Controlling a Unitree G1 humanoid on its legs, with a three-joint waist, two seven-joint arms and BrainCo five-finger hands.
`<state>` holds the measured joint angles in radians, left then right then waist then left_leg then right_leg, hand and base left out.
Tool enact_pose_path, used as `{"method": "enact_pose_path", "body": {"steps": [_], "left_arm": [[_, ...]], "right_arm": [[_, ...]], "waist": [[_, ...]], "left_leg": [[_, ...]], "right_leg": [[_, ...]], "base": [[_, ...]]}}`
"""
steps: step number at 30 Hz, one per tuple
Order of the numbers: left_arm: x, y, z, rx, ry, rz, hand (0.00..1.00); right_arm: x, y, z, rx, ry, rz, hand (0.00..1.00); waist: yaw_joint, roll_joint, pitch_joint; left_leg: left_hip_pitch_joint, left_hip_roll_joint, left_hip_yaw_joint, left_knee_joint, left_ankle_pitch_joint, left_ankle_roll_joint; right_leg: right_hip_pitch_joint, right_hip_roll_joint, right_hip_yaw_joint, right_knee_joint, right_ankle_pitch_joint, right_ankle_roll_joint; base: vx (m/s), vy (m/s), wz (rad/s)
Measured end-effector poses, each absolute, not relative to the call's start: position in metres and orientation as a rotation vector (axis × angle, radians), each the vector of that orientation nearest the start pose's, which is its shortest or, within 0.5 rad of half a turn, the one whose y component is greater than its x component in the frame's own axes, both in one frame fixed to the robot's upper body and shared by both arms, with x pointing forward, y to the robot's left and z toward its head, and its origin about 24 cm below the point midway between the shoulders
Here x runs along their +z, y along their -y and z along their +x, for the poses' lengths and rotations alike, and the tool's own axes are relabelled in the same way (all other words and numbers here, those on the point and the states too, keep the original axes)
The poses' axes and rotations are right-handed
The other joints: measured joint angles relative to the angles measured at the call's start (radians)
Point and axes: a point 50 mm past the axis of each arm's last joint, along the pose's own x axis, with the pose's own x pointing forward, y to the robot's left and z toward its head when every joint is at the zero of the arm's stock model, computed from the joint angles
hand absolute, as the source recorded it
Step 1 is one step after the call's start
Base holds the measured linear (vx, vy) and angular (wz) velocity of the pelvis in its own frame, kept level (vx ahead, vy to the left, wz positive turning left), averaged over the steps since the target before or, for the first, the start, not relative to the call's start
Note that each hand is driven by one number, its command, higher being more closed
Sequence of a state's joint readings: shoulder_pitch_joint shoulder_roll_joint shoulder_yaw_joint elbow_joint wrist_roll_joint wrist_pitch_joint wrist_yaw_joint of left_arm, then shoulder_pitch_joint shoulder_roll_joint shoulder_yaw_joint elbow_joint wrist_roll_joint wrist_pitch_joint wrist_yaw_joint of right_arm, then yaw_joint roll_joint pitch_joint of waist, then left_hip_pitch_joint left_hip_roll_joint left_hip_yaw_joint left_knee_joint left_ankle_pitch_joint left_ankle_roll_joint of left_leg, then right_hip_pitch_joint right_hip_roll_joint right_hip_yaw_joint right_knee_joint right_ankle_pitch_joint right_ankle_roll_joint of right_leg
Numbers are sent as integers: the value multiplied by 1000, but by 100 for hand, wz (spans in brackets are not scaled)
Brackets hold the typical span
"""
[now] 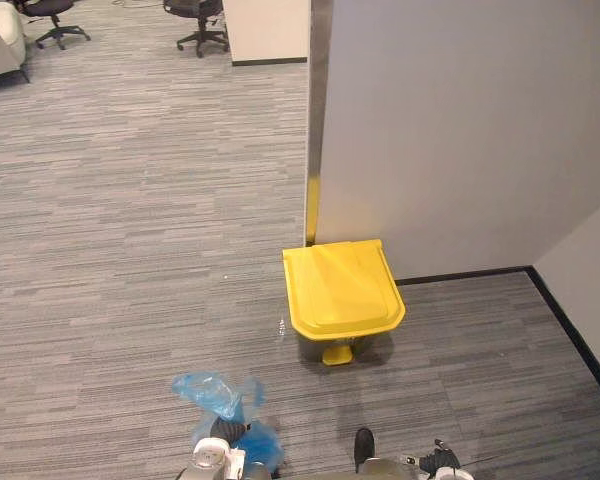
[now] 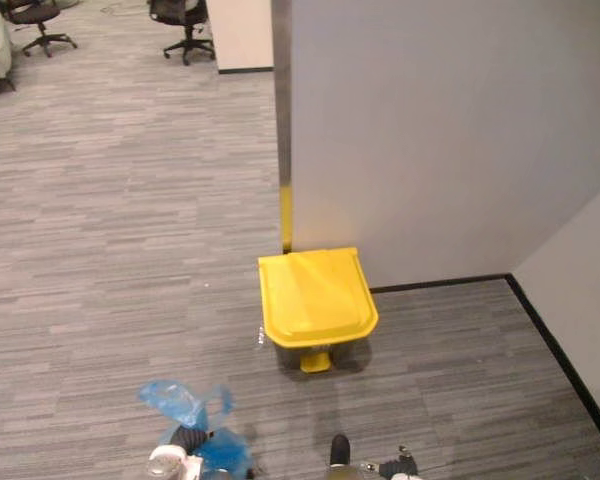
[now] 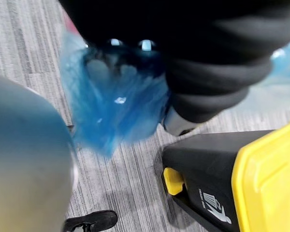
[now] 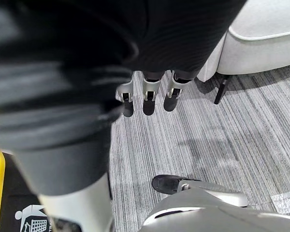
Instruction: Gather rubbish on tea table into small bin, then transfer packed bag to large trash can.
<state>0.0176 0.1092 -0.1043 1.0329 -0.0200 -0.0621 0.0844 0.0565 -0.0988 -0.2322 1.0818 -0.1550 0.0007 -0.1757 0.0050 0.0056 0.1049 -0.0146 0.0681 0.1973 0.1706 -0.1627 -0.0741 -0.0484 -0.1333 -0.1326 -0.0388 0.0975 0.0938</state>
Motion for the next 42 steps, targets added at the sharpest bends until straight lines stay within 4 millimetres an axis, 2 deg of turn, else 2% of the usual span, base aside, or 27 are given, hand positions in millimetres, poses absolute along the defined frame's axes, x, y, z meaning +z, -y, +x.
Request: {"method": "enact_pose_path", "body": {"steps": [4,8,14,16,18,19,20,21,22,24,25,26,27,28,30,32,33,34,36,39,42], "left_arm": [[-149,-187,136,48,-967,198,100],[-146,-188,144,46,-946,206,100],[-149,-189,133,49,-971,201,100],[-150,-189,132,49,-975,200,100],[-151,-188,130,49,-982,198,100],[-150,-188,130,49,-982,198,100],[-150,-187,131,49,-979,194,100],[-150,-187,133,51,-975,194,100],[-150,-185,133,50,-974,189,100],[-149,-189,136,74,-968,178,100],[-147,-189,141,78,-955,173,100],[-145,-186,147,75,-939,170,100],[-144,-186,149,73,-934,168,100],[-142,-177,157,73,-914,139,100],[-139,-172,166,72,-890,117,100],[-133,-168,178,67,-850,110,100],[-133,-168,179,67,-847,110,100],[-131,-168,181,68,-830,110,100],[-127,-169,187,72,-806,110,100],[-127,-170,187,79,-801,108,100],[-126,-169,188,81,-798,102,100]], "right_arm": [[-157,225,96,-347,-1119,-202,0],[-156,225,99,-345,-1113,-201,0],[-157,222,99,-339,-1114,-194,0],[-157,222,100,-338,-1111,-192,0],[-157,221,100,-340,-1111,-185,0],[-157,221,100,-345,-1110,-179,0],[-157,221,100,-364,-1107,-162,0],[-156,222,102,-372,-1100,-154,0],[-153,222,110,-377,-1069,-150,0],[-152,219,112,-368,-1058,-148,0],[-153,215,111,-364,-1062,-139,0],[-154,212,111,-362,-1068,-132,0],[-154,212,110,-362,-1071,-130,0],[-152,216,115,-374,-1054,-135,0],[-149,218,119,-385,-1030,-138,0],[-149,218,117,-387,-1029,-137,0],[-149,218,117,-388,-1028,-138,0],[-149,218,116,-390,-1026,-138,0],[-149,218,115,-383,-1028,-152,0],[-148,218,117,-381,-1027,-156,0],[-145,217,125,-364,-1007,-174,0]], "waist": [[-2,1,-1],[-5,0,0],[-6,-16,0],[-5,-17,0],[-5,-25,4],[-6,-28,7],[-11,-27,20],[-15,-29,27],[-19,-25,45],[-15,-33,52],[-15,-46,60],[-13,-61,69],[-13,-67,73],[-8,-39,98],[-8,-24,114],[-4,-28,117],[-4,-27,117],[-4,-27,117],[-2,-24,112],[2,-28,104],[2,-25,96]], "left_leg": [[15,16,-3,4,-7,-8],[15,13,-7,19,-20,0],[-8,27,-6,103,-81,2],[-24,31,2,142,-104,7],[-46,31,-2,225,-152,15],[-39,30,-5,231,-160,18],[-12,28,-4,231,-180,35],[1,27,-1,231,-182,38],[35,37,5,241,-199,48],[51,58,16,267,-223,47],[52,64,17,289,-241,42],[51,60,20,330,-266,19],[51,59,22,346,-280,13],[54,88,22,397,-321,-9],[54,95,23,384,-320,-8],[77,90,9,355,-330,-11],[80,92,8,354,-332,-13],[99,101,-7,355,-348,-32],[111,118,-42,350,-364,-50],[111,126,-49,300,-350,-61],[105,130,-45,226,-303,-82]], "right_leg": [[13,15,-10,0,-7,-5],[12,10,-13,23,-22,-5],[-9,11,1,103,-76,5],[-43,7,8,161,-110,4],[-108,-19,23,346,-192,22],[-112,-28,23,374,-203,30],[-149,-47,25,496,-203,45],[-180,-53,24,570,-194,53],[-252,-39,11,634,-245,48],[-297,4,-15,572,-242,31],[-321,33,-28,479,-207,20],[-330,53,-27,380,-174,25],[-333,57,-24,356,-168,30],[-335,78,-29,387,-140,13],[-345,84,-30,410,-152,3],[-373,77,-29,498,-167,-23],[-373,77,-30,505,-168,-24],[-373,76,-37,546,-175,-39],[-373,72,-77,602,-215,-69],[-391,77,-91,612,-237,-82],[-422,82,-101,606,-238,-86]], "base": [[115,-30,-2],[6,10,2],[-48,14,-4],[-14,25,-10],[19,47,0],[46,52,3],[28,48,1],[54,59,-4],[63,12,-11],[96,-40,-6],[182,-149,7],[161,-139,6],[254,-158,-2],[172,-77,-3],[172,-91,6],[187,-151,20],[135,-127,27],[92,-98,30],[138,-119,42],[141,-79,12],[119,-37,1]]}}
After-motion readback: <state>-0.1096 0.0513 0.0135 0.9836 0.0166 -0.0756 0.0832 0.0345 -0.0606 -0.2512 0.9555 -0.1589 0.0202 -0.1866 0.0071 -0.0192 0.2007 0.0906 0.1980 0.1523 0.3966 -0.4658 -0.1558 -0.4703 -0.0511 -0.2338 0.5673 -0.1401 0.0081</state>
